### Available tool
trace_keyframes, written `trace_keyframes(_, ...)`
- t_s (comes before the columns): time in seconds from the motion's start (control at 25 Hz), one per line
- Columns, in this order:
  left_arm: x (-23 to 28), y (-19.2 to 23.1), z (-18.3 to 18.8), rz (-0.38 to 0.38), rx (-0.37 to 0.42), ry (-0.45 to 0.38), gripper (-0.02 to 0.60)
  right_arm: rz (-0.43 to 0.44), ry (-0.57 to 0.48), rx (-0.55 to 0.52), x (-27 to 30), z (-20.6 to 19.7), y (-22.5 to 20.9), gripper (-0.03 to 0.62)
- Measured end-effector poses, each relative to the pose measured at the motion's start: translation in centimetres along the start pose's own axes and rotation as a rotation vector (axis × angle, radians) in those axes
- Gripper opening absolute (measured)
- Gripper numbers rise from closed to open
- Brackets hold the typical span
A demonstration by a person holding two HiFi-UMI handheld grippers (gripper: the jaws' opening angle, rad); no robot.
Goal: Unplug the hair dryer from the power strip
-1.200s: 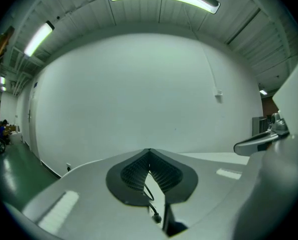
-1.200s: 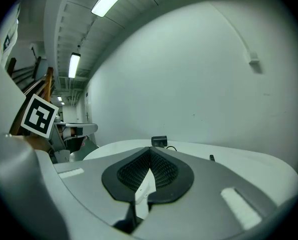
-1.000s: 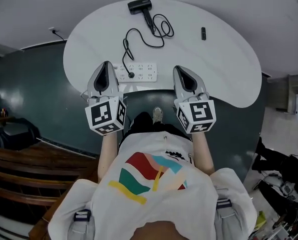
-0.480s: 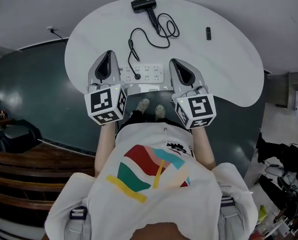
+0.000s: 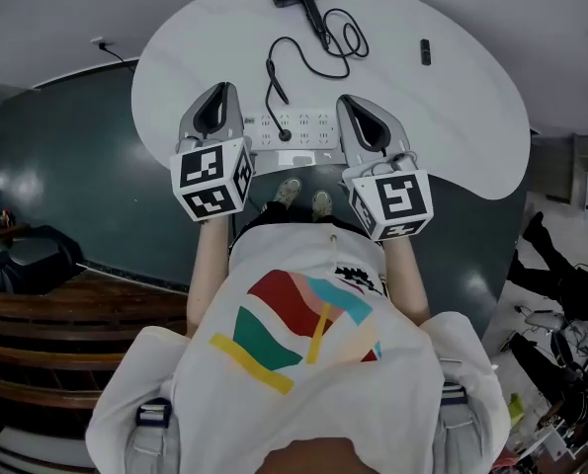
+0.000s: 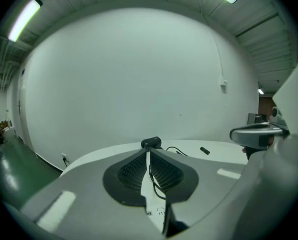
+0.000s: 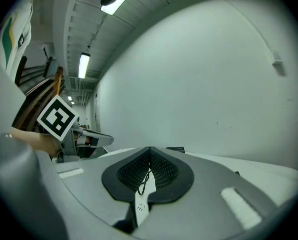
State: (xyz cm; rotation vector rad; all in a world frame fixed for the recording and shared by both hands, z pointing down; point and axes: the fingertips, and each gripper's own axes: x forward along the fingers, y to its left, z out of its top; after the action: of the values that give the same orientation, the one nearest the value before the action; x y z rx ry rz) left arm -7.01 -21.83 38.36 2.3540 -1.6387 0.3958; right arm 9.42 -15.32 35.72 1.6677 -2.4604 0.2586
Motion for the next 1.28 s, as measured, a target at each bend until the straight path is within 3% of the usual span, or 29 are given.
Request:
trace_keyframes(0.36, 1.4, -0.2, -5.3, -0.126, -0.078, 0.213, 0.11, 0.022, 0.017, 0.005, 1.6, -0.6, 1.2, 0.014)
trace_keyframes(0.64, 2.0, -1.3, -10.9, -0.226, -0.147, 0.381, 0.141, 0.039, 0.041, 0.009, 2.1, -1.7, 2.2, 0.014)
trace_keyframes(0.92, 1.8, -1.5, -16.5, -0.261, -0.119, 0.574, 0.149, 0.044, 0.074, -0.001, 2.1, -2.5, 2.8, 0.014)
trace_keyframes(1.28, 2.1, -1.4, -20.0, -0.259, -0.141, 0.674, 0.147, 0.073, 0.093, -0.008, 2.4, -3.4, 3.4, 0.014)
